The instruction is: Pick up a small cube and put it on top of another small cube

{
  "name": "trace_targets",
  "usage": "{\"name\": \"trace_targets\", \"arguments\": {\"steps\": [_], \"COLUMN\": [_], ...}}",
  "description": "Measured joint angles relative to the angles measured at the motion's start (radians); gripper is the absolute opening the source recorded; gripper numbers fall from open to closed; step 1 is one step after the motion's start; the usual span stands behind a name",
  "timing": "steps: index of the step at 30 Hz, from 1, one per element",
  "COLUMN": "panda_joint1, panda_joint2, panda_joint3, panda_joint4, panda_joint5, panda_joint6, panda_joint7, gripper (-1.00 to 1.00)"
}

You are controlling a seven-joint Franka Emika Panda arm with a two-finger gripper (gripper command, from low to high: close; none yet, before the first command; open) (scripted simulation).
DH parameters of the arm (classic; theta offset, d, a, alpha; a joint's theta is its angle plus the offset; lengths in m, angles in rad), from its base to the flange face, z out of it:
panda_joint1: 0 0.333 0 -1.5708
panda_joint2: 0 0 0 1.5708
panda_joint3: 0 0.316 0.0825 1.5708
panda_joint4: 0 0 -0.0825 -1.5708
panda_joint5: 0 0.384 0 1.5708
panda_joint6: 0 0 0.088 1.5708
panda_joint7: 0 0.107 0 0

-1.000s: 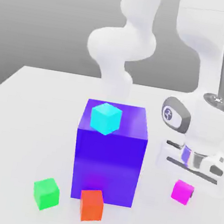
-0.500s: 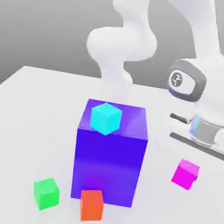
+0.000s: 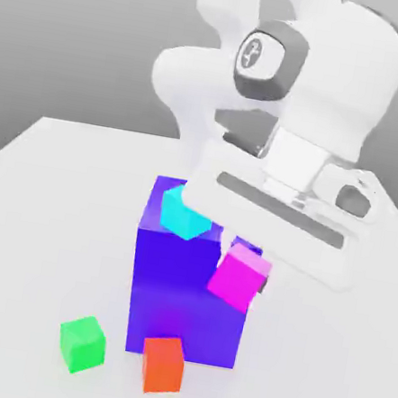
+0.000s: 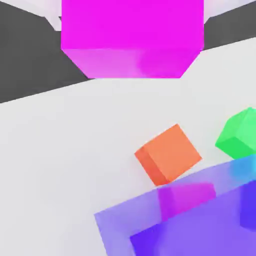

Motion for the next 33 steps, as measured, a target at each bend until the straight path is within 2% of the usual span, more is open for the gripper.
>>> {"name": "trace_targets", "arguments": {"steps": [10,19,20,22,23,29,33], "panda_joint1": [-0.087,-0.179,-0.192,-0.2,-0.191,-0.192,-0.234], "panda_joint2": [0.024,0.104,0.116,0.134,0.148,0.256,0.34], "panda_joint3": [-0.154,-0.264,-0.268,-0.259,-0.263,-0.221,-0.155], "panda_joint4": [-0.05,-0.097,-0.102,-0.112,-0.113,-0.107,-0.1], "panda_joint5": [0.115,0.298,0.329,0.473,0.515,0.684,0.788], "panda_joint6": [0.069,0.131,0.139,0.165,0.18,0.274,0.336], "panda_joint7": [-0.208,-0.453,-0.486,-0.571,-0.597,-0.713,-0.789], "gripper": [-1.0,-1.0,-1.0,-1.0,-1.0,-1.0,-1.0]}}
